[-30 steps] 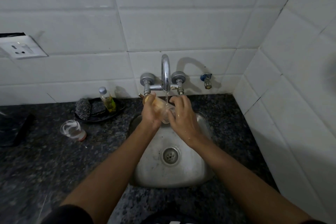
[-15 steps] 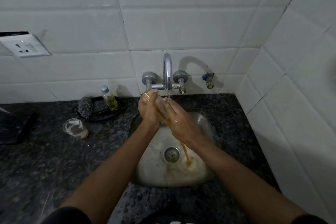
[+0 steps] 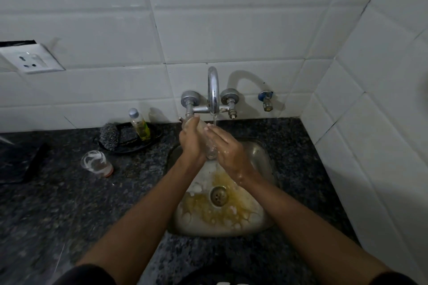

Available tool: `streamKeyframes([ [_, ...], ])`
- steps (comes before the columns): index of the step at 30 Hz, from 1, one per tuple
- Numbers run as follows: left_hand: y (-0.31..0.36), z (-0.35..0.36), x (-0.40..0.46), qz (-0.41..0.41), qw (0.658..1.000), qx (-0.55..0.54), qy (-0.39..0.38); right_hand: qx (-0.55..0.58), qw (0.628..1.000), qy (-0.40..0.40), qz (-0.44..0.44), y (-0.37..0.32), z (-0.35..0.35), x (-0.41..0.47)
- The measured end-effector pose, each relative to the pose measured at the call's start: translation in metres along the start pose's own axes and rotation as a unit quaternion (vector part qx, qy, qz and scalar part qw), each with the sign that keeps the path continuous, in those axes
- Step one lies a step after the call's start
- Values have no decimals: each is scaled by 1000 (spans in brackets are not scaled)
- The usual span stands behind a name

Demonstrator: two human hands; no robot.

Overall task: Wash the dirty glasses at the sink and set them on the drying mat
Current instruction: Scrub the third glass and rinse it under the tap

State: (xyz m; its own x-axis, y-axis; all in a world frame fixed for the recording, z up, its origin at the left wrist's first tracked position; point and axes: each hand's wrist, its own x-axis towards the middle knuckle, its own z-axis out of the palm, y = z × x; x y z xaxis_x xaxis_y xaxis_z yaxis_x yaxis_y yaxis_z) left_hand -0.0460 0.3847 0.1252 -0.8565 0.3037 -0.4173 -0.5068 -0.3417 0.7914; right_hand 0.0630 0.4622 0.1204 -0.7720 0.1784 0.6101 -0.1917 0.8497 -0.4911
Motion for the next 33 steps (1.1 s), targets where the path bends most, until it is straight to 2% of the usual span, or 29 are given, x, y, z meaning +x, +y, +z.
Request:
streamKeyframes([
  [2, -3, -7, 1, -92, 993, -31, -74, 37, 998, 21, 37, 1, 0, 4],
  [4, -3, -10, -3, -137, 978, -79, -139, 82, 990, 40, 104, 0, -2, 8],
  [6, -5, -13, -5, -168, 965, -117, -166, 102, 985, 50, 133, 0, -8, 14],
  [7, -6, -15, -4, -185, 957, -128, -181, 90, 988, 44, 120, -1, -11, 16],
  [9, -2, -11, -7, -212, 954, -79, -195, 33, 998, 10, 43, -1, -17, 17],
  [11, 3, -5, -6, -220, 953, -21, -209, -28, 998, -18, -48, 3, -19, 16],
  [12, 5, -3, -4, -214, 953, -19, -212, -39, 997, -15, -61, 4, -18, 15],
  [13, 5, -2, -3, -204, 956, -26, -208, -35, 999, 1, -42, 2, -15, 14],
  [15, 5, 0, -8, -192, 959, -50, -205, 16, 996, 54, 75, -8, -11, 17],
  [17, 4, -1, -12, -200, 955, -88, -203, 57, 986, 59, 147, -14, -10, 21],
  [18, 4, -1, -12, -214, 951, -98, -201, 42, 990, 37, 126, -13, -10, 22],
  [20, 6, -1, -14, -242, 944, -87, -208, -12, 999, -31, 22, -8, -10, 19],
  [22, 7, 2, -11, -240, 945, -67, -211, -48, 995, -62, -68, 0, -13, 16],
  [23, 7, 3, -9, -228, 949, -60, -210, -47, 995, -54, -68, 2, -12, 15],
  [26, 8, 4, -9, -225, 947, -93, -210, -4, 996, 43, 82, -6, -9, 21],
  [27, 6, 2, -7, -229, 947, -100, -201, -1, 993, 50, 106, -8, -9, 24],
  [29, 4, -1, -5, -238, 946, -98, -195, -21, 998, 9, 53, -7, -12, 24],
  [32, 10, 1, -2, -254, 941, -38, -220, -72, 993, -47, -87, 2, -21, 18],
  [33, 9, 2, 1, -254, 940, -37, -224, -80, 992, -42, -90, 3, -20, 17],
])
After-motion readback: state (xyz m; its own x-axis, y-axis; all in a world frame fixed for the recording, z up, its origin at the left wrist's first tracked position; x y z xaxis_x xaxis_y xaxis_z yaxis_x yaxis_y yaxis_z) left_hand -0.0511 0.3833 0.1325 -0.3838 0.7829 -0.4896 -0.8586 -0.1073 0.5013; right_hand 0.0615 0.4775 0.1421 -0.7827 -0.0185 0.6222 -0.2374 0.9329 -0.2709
